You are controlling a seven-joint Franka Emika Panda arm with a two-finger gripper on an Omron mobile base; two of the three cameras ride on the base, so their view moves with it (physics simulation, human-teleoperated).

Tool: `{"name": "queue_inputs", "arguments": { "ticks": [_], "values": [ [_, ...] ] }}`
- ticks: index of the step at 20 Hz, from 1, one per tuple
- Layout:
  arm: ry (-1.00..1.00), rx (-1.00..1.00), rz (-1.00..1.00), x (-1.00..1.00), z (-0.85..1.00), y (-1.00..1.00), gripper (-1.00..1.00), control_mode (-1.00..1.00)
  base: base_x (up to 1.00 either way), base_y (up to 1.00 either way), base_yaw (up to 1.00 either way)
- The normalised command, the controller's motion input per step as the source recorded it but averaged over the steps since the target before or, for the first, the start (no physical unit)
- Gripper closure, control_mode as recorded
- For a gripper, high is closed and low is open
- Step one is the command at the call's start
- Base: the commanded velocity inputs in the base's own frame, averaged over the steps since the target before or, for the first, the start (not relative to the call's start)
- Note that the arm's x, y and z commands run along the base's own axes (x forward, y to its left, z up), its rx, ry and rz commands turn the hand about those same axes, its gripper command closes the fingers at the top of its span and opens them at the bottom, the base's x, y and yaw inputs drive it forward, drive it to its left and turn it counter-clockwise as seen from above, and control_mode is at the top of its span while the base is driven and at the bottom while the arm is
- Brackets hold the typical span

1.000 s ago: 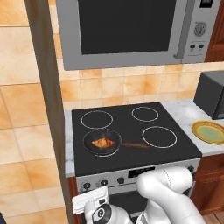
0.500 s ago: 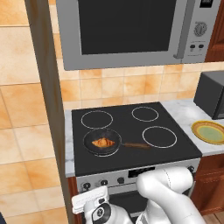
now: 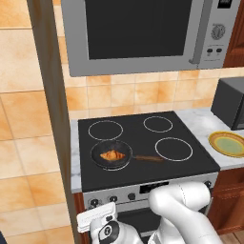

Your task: Pick the croissant and place it on the pan. Then turn on the stove to warm the croissant.

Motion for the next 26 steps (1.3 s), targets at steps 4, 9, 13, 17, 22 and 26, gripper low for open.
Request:
{"name": "queue_inputs", "arguments": {
  "ticks": [4,9,13,17,22,26],
  "values": [
    [0.0,0.0,0.0,0.0,0.0,0.0,1.0,-1.0,0.0,0.0,0.0],
    [0.0,0.0,0.0,0.0,0.0,0.0,1.0,-1.0,0.0,0.0,0.0],
    [0.0,-0.03,0.0,0.0,0.0,0.0,1.0,-1.0,0.0,0.0,0.0],
    [0.01,-0.13,0.0,0.0,0.0,0.0,1.0,-1.0,0.0,0.0,0.0],
    [0.0,-0.19,0.0,0.0,0.0,0.0,1.0,-1.0,0.0,0.0,0.0],
    [0.02,-0.19,0.0,0.0,0.0,0.0,1.0,-1.0,0.0,0.0,0.0]
  ]
}}
